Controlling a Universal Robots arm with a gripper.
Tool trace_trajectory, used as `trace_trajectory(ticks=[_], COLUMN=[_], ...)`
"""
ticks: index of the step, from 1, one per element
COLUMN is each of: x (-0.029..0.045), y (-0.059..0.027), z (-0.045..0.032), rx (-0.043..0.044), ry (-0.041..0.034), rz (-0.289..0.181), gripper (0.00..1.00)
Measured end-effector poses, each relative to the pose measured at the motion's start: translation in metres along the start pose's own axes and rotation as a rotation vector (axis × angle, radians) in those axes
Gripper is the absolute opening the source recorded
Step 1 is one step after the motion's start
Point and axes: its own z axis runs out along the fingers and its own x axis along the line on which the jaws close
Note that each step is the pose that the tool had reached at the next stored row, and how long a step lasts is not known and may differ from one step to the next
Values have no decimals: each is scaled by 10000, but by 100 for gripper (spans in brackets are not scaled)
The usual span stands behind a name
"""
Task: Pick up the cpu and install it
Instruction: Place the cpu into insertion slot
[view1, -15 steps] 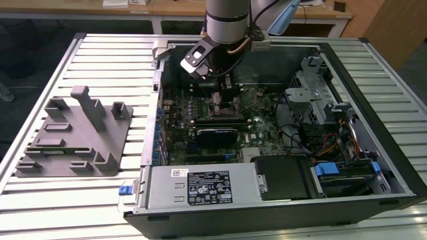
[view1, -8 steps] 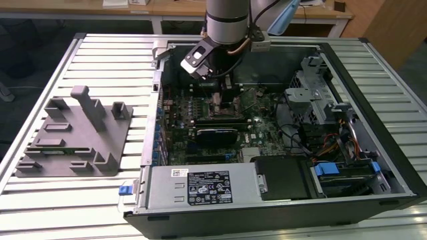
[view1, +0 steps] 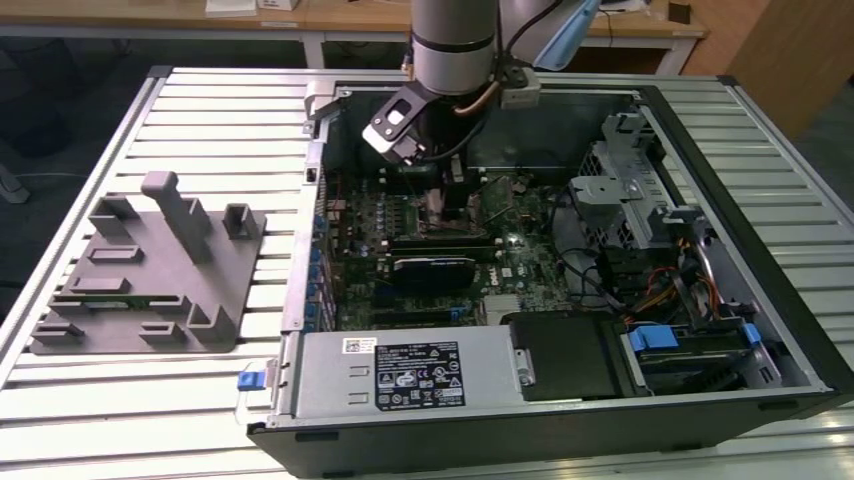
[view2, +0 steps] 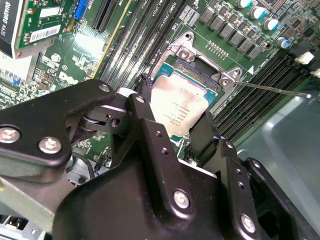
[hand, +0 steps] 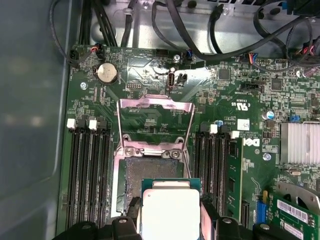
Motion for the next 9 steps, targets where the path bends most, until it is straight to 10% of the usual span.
trace_trajectory(ticks=[9], x=[6], y=[8], z=[54], rx=[-121], ry=[-27], rz=[347], gripper=[54])
